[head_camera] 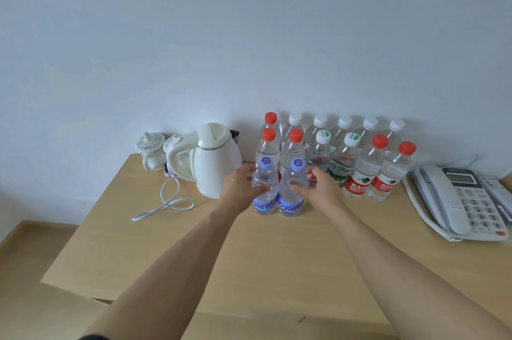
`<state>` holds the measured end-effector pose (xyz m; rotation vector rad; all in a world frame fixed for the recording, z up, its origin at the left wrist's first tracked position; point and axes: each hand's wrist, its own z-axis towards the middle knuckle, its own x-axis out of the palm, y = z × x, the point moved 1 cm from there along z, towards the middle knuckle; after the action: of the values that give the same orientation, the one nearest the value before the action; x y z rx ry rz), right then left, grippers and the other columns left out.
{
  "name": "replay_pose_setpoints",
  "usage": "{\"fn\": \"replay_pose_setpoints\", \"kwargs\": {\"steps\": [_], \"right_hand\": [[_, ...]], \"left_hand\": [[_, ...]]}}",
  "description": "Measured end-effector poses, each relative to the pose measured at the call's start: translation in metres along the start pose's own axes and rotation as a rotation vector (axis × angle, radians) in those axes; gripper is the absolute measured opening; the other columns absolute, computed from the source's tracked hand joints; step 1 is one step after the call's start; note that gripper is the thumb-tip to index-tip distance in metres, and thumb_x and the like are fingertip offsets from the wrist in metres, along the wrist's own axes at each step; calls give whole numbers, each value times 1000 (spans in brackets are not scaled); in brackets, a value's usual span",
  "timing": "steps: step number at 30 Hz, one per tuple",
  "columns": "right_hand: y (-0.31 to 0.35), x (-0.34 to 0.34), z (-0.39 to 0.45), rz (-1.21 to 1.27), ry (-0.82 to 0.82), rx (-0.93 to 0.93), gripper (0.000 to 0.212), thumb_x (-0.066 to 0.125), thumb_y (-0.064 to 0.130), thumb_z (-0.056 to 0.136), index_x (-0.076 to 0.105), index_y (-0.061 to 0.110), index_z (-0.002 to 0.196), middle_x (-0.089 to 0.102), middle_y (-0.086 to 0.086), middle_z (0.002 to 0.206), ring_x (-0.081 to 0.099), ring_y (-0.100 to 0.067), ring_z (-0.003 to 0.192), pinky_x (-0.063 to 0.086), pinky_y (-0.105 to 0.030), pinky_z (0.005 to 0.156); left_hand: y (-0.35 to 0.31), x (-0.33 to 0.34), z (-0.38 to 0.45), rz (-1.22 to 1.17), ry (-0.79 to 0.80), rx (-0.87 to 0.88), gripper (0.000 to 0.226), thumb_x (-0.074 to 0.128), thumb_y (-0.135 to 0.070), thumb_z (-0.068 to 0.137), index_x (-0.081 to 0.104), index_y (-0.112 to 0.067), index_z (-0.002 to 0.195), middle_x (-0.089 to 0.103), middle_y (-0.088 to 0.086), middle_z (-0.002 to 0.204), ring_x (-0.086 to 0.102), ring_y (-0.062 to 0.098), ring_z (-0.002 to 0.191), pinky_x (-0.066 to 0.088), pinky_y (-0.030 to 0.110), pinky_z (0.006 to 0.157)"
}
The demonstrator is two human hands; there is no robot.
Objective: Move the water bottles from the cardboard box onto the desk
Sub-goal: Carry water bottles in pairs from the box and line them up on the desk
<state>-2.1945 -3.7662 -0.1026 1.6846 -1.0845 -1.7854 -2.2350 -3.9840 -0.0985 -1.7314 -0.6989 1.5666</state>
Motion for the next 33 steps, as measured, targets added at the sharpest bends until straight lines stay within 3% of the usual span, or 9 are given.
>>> {"fn": "replay_pose_setpoints", "kwargs": {"steps": [7,11,16,22,25,28,33], "right_hand": [[4,1,-5,-8,-18,14,54,83,35,79,59,20,126,60,7,102,61,-18,95,39,-18,65],[7,0,-8,-8,-19,35,58,83,36,80,59,20,130,61,7,109,60,-15,97,40,-26,76],[9,-1,-13,-25,-10,44,57,83,35,78,59,24,128,63,9,113,59,-13,97,41,-28,78],[17,-9,-17,-122,-68,13,60,77,26,82,55,22,138,62,2,133,60,-20,118,47,-33,94],[25,-20,-21,-153,-111,-3,58,71,26,86,54,22,141,60,3,138,59,-20,121,48,-33,97],[30,-33,-26,-173,-193,-12,42,64,29,91,60,23,133,62,2,132,57,-19,121,44,-31,93],[26,-68,-48,-251,-370,71,39,55,41,98,60,23,132,60,-4,130,55,-23,120,43,-34,93]], "left_hand": [[-7,-1,-6,7,19,-16,46,81,-32,80,63,-21,120,72,2,103,67,21,97,56,39,85],[-11,-4,-9,44,70,-18,50,78,-31,83,60,-18,127,70,4,109,65,24,104,54,41,90],[-21,-12,-8,232,143,5,43,63,-20,84,58,-15,127,67,7,112,61,28,105,51,35,83],[-40,-36,2,355,54,20,33,52,-27,92,60,-22,123,65,1,120,59,27,109,45,35,82],[-62,-50,11,406,-35,109,36,49,-24,95,57,-15,129,61,8,126,55,31,117,41,35,82],[-93,-57,20,472,-116,246,39,45,-30,100,56,-16,135,60,10,128,51,33,121,42,41,94],[-152,-27,26,513,-69,509,39,45,-31,100,57,-12,132,60,9,130,47,31,124,38,41,99]]}}
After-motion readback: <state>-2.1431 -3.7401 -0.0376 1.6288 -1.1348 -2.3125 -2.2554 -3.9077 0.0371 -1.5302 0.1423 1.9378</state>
